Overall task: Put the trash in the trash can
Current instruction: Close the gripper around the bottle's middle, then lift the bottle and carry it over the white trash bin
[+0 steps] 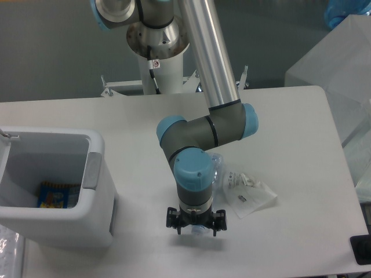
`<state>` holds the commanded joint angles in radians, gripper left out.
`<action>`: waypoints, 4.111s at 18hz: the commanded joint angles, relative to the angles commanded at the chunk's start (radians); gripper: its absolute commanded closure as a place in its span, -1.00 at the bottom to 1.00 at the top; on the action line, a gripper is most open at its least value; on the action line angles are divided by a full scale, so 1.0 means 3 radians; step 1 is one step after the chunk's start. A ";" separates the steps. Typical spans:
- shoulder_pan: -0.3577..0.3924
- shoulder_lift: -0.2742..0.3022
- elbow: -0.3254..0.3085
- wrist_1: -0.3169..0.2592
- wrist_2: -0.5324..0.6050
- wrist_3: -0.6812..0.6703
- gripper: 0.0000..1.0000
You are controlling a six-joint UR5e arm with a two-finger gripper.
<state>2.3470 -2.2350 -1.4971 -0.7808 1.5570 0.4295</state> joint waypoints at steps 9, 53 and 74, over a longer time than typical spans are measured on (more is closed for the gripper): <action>0.0000 -0.0046 0.0000 0.0000 0.0031 0.0010 -0.56; 0.0261 0.1027 0.0859 0.0291 -0.1201 -0.0910 0.43; -0.0557 0.1631 0.0772 0.0286 -0.1585 -0.1217 0.43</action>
<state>2.1800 -1.7456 -1.2655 -0.6949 1.0815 0.0645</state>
